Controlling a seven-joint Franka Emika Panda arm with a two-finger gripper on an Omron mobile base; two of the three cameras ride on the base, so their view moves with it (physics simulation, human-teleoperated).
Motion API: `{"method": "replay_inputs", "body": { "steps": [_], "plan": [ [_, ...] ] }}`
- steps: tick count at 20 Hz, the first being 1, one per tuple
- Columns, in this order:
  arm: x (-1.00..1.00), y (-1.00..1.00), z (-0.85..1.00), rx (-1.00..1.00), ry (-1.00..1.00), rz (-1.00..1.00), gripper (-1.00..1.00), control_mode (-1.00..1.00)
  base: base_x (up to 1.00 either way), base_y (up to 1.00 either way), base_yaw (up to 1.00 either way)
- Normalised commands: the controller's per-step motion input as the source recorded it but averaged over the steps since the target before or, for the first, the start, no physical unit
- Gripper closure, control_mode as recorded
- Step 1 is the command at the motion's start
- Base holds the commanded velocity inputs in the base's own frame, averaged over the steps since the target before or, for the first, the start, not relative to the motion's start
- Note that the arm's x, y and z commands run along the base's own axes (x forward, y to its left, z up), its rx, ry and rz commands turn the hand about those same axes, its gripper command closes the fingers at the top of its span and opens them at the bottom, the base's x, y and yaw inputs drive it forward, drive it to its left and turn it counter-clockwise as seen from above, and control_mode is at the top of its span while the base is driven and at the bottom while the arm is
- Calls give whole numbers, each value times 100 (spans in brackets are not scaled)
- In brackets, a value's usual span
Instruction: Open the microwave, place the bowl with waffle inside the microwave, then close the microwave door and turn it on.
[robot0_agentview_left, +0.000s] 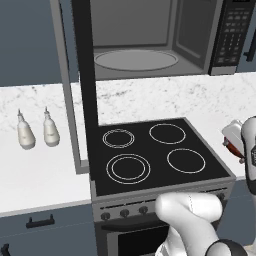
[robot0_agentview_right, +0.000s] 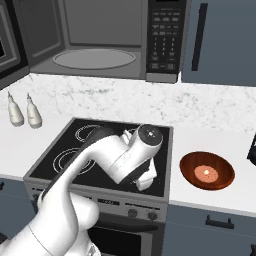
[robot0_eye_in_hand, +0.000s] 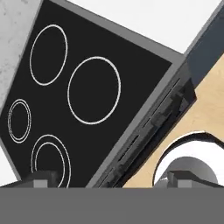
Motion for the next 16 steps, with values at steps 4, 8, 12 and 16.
{"method": "replay_inputs", "body": {
  "steps": [4, 8, 12, 16],
  "plan": [
    [19, -100, -13, 0, 10, -40, -100, -100, 0, 0, 0],
    [29, -100, -17, 1, 14, -38, -100, -100, 0, 0, 0],
    [32, -100, -19, 2, 22, -36, -100, -100, 0, 0, 0],
    [29, -100, -34, 11, 4, -20, -100, -100, 0, 0, 0]
  ]
}}
